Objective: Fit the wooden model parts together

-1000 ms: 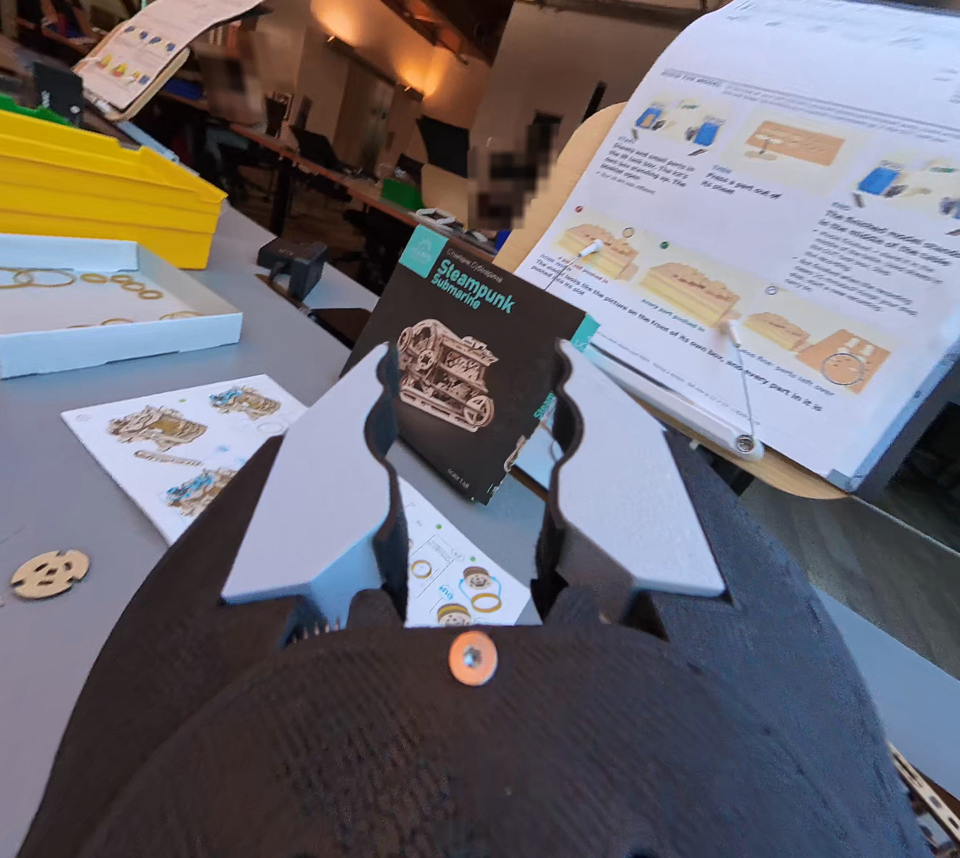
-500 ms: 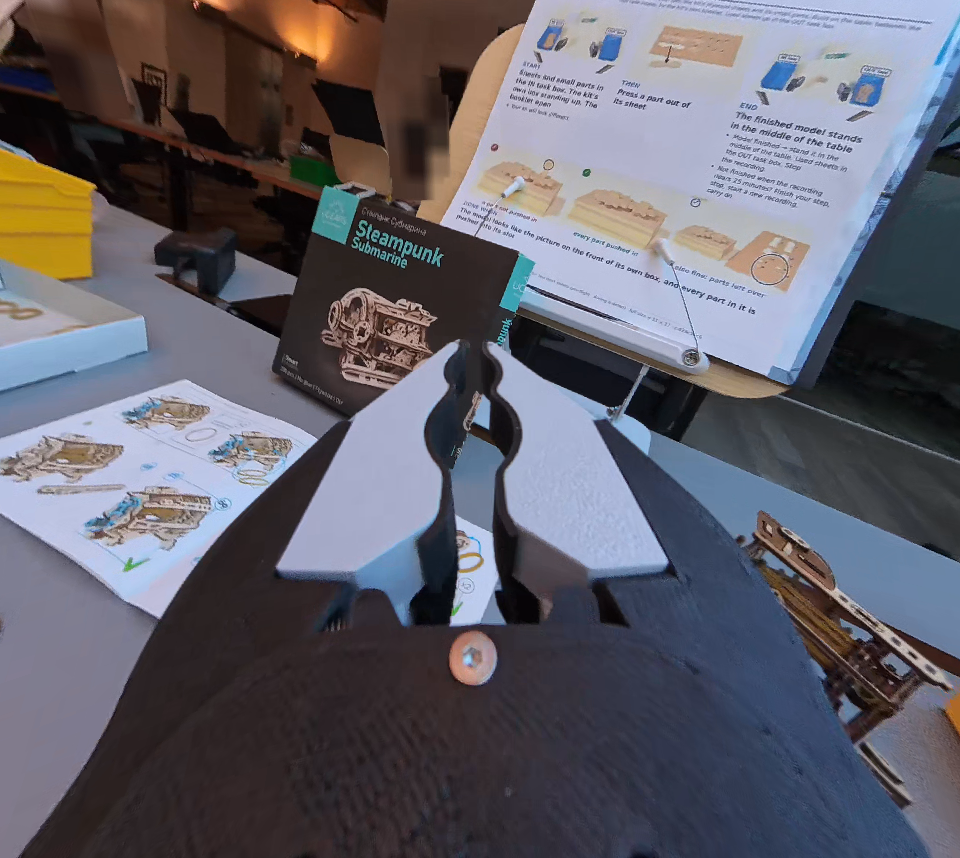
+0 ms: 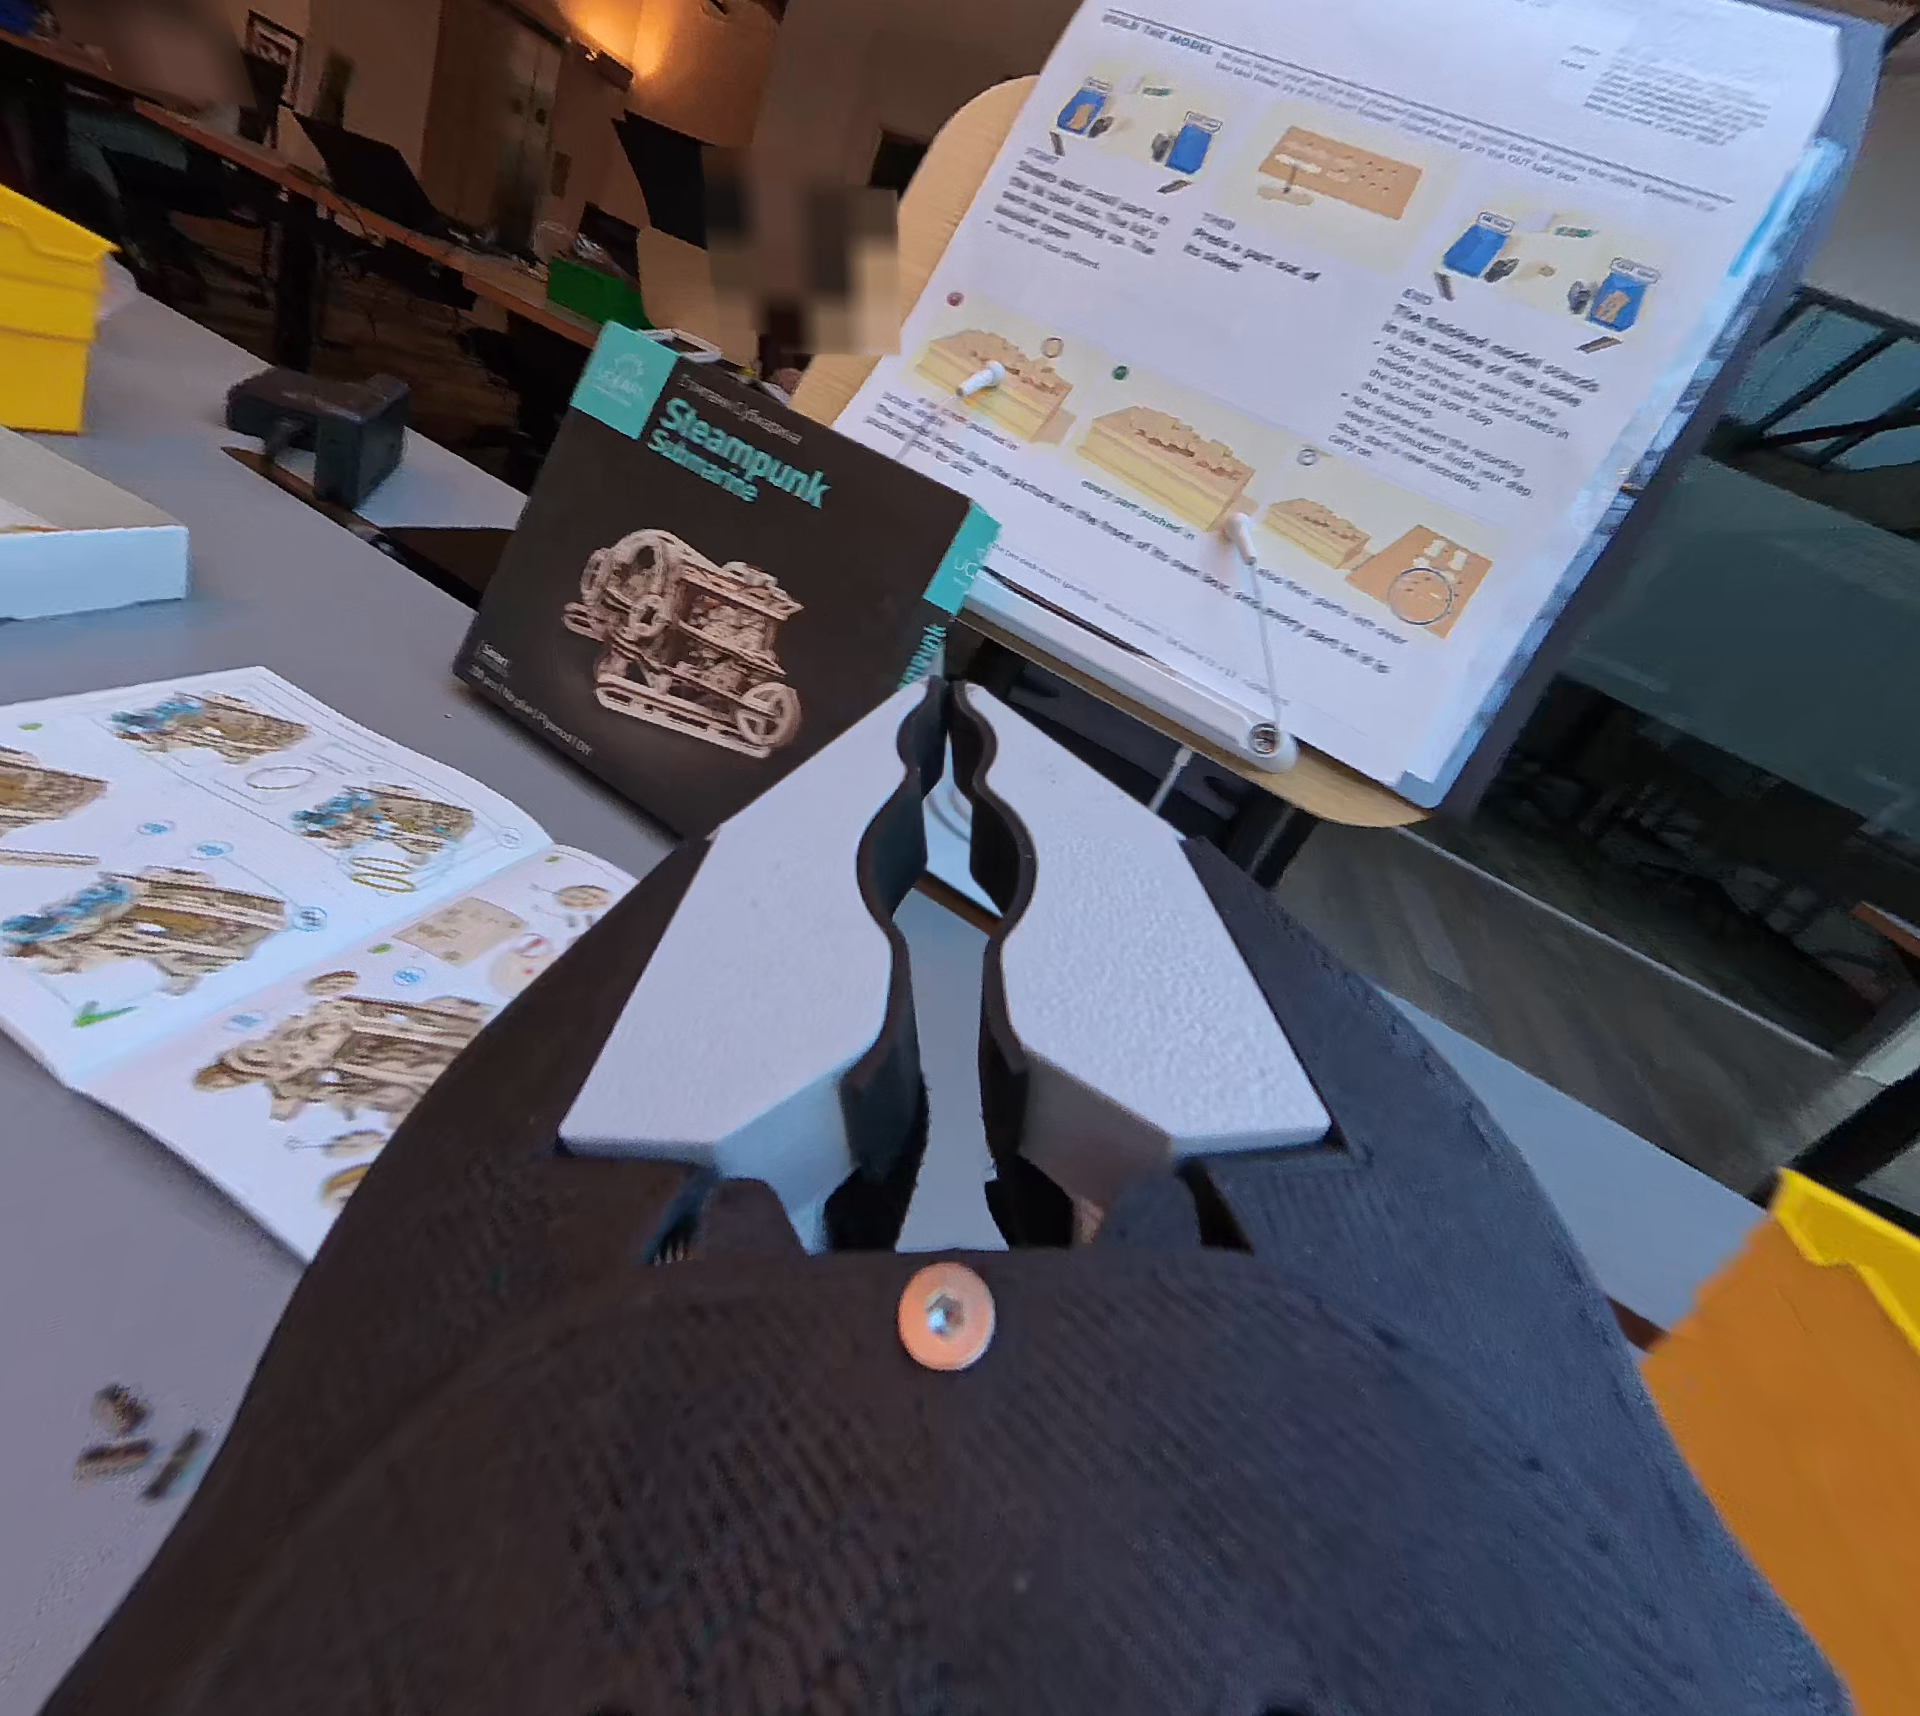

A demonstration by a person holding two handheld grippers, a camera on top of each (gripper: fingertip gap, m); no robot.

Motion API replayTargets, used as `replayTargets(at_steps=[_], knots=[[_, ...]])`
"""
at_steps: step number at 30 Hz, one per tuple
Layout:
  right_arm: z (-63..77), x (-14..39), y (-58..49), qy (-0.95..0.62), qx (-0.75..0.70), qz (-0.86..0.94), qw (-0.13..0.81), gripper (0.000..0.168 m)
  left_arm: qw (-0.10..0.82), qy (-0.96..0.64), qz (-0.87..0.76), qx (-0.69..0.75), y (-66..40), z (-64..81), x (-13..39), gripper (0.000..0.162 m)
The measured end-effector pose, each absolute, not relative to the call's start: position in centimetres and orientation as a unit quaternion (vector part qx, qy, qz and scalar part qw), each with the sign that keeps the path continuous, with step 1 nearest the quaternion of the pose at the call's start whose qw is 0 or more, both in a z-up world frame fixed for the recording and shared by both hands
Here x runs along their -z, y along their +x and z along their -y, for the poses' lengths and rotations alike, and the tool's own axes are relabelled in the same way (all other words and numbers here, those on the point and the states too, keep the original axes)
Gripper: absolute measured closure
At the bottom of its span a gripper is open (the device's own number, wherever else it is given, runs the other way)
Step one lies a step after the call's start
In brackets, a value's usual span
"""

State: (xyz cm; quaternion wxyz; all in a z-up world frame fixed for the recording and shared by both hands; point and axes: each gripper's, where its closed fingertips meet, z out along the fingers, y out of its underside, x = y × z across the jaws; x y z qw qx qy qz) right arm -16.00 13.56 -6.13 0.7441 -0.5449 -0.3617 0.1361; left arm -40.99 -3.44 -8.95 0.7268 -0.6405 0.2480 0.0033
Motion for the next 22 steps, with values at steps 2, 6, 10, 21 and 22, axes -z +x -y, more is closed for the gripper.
replayTargets(at_steps=[2,6,10,21,22], knots=[[-14.8,5.6,-13.9,-0.540,-0.073,0.364,0.755,0.168,0.730,-0.639,-0.243,-0.005,-41.1,3.5,8.8,0.162],[-16.6,7.9,-12.4,-0.550,-0.014,0.428,0.718,0.168,0.731,-0.642,-0.231,-0.010,-41.6,3.3,8.7,0.162],[-18.7,13.6,-12.4,-0.648,-0.033,0.459,0.607,0.168,0.730,-0.643,-0.231,-0.008,-41.5,3.3,8.8,0.162],[-17.9,15.4,-14.5,-0.692,-0.203,0.412,0.558,0.168,0.720,-0.652,-0.238,0.000,-41.2,3.1,9.5,0.162],[-17.9,15.4,-14.5,-0.691,-0.208,0.412,0.556,0.168,0.718,-0.654,-0.238,0.000,-41.2,3.1,9.6,0.162]])
